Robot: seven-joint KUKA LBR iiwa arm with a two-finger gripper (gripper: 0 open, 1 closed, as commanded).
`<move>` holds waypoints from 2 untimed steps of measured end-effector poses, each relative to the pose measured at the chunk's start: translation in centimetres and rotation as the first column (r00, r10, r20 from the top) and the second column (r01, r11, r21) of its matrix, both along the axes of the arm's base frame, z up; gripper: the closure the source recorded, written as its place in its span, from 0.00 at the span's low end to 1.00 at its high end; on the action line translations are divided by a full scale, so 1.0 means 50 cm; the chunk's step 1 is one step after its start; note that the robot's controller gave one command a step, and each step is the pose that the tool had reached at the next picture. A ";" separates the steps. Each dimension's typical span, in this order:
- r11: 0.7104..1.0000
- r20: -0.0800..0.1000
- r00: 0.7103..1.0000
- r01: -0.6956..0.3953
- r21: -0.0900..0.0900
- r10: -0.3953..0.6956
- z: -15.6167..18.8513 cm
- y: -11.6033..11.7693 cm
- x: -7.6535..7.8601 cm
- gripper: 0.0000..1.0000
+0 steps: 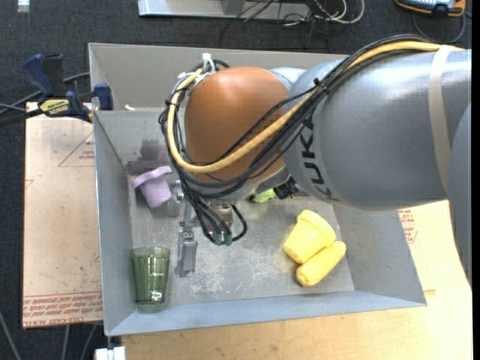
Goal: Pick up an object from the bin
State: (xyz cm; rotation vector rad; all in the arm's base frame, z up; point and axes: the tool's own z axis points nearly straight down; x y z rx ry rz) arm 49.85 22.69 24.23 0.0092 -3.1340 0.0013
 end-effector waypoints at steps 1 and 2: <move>1.000 0.008 1.000 0.006 0.002 -0.006 0.009 -0.003 0.004 0.00; 0.993 0.010 0.993 -0.120 0.003 0.120 -0.068 0.010 0.006 0.00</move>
Offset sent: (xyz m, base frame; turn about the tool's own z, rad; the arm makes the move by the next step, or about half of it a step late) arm 0.0033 0.0251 -0.1723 -0.5505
